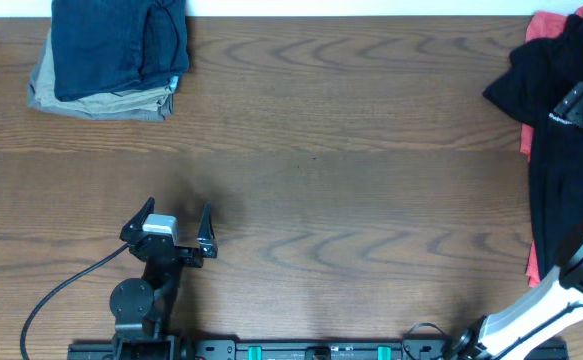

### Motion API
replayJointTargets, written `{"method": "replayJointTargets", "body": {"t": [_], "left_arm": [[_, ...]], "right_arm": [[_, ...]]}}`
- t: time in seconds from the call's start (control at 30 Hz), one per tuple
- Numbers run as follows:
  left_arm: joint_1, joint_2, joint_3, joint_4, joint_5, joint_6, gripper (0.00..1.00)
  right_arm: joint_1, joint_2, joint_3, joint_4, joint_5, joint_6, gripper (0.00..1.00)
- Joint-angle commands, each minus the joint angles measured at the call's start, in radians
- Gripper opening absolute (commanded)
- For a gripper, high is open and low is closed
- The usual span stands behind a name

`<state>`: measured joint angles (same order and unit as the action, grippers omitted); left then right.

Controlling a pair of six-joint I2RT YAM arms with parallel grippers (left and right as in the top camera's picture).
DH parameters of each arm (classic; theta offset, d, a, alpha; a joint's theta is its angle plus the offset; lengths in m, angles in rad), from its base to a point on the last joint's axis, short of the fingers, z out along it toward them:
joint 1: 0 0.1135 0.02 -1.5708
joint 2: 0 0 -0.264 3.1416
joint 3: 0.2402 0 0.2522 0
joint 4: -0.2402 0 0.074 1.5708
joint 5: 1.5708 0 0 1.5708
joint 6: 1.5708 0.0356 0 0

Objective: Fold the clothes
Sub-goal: 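Reach the right gripper to the black t-shirt on the right and grasp it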

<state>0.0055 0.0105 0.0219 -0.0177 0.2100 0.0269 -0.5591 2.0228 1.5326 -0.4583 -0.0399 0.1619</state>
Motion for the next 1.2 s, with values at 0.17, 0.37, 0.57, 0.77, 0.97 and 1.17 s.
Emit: {"method": "replayJointTargets", "body": {"t": [0.17,0.37,0.57,0.77,0.97,1.17], "left_arm": [[0.005,-0.006,-0.018,-0.031,0.014,0.006,0.98],[0.005,-0.006,-0.018,-0.031,0.014,0.006,0.98],[0.005,-0.006,-0.018,-0.031,0.014,0.006,0.98],[0.005,-0.006,-0.018,-0.031,0.014,0.006,0.98],[0.005,-0.006,-0.018,-0.031,0.014,0.006,0.98],[0.005,-0.006,-0.018,-0.031,0.014,0.006,0.98]], "right_arm": [[-0.023,0.091,0.013,0.069,0.006,-0.063,0.88],[-0.023,0.152,0.013,0.119,0.006,-0.063,0.79],[-0.023,0.186,0.013,0.142,-0.002,-0.063,0.68],[-0.023,0.194,0.013,0.156,-0.002,-0.063,0.49],[-0.023,0.193,0.019,0.146,-0.002,-0.062,0.25],[-0.022,0.171,0.083,0.057,-0.001,-0.062,0.13]]}}
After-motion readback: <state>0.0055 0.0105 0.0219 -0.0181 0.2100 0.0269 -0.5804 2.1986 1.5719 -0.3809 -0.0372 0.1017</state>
